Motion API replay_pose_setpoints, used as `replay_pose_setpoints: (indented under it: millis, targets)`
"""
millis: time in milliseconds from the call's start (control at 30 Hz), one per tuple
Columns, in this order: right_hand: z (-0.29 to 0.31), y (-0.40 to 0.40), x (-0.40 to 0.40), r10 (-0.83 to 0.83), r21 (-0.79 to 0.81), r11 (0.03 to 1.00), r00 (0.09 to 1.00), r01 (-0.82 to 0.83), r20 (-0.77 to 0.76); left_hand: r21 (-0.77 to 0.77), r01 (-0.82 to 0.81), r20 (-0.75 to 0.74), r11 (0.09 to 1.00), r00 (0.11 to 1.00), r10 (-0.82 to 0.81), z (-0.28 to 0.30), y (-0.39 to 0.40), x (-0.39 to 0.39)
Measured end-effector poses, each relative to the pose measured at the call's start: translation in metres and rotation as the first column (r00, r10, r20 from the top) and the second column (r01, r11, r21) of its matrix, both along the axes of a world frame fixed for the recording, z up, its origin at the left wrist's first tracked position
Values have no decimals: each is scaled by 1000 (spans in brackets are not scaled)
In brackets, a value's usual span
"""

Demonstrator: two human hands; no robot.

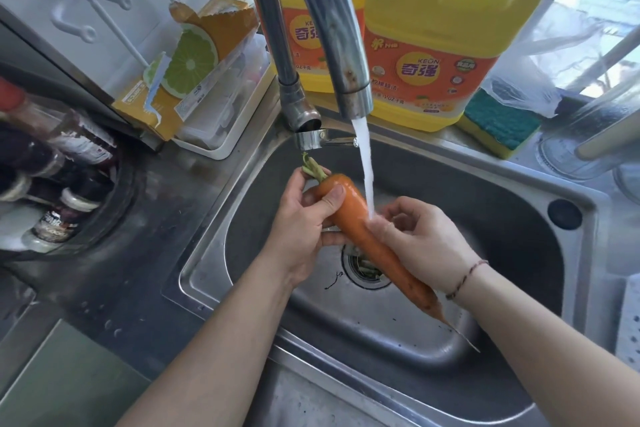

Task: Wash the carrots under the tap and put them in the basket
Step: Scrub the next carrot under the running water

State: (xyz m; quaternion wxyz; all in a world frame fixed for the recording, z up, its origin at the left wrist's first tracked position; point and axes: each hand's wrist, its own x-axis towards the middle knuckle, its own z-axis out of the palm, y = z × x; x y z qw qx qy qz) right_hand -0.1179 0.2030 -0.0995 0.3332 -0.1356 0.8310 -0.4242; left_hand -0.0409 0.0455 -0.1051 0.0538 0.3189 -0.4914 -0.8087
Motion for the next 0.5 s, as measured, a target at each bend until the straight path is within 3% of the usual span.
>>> replay_pose_setpoints:
  millis: [67,167,333,433,500]
  targets:
    - [-1,-6,4,-39,51,998,998,42,-56,-21,-14,11,1000,1000,14,0,3,0]
    - [-5,-8,7,-49,-4,999,999,49,-19,-107,16,-3,994,1000,-17,0,5,-2]
    - [-2,5,4,126,-139,984,985,-109,115,-164,2,21,986,1000,1,1,3,-3]
    - [-4,6,4,55,-198,980,947,10,316,-358,9,32,934,999,3,-3,6,-4]
    - [-5,0,9,-17,-177,981,950,75,312,-537,23,42,843,999,-1,-7,6,-4]
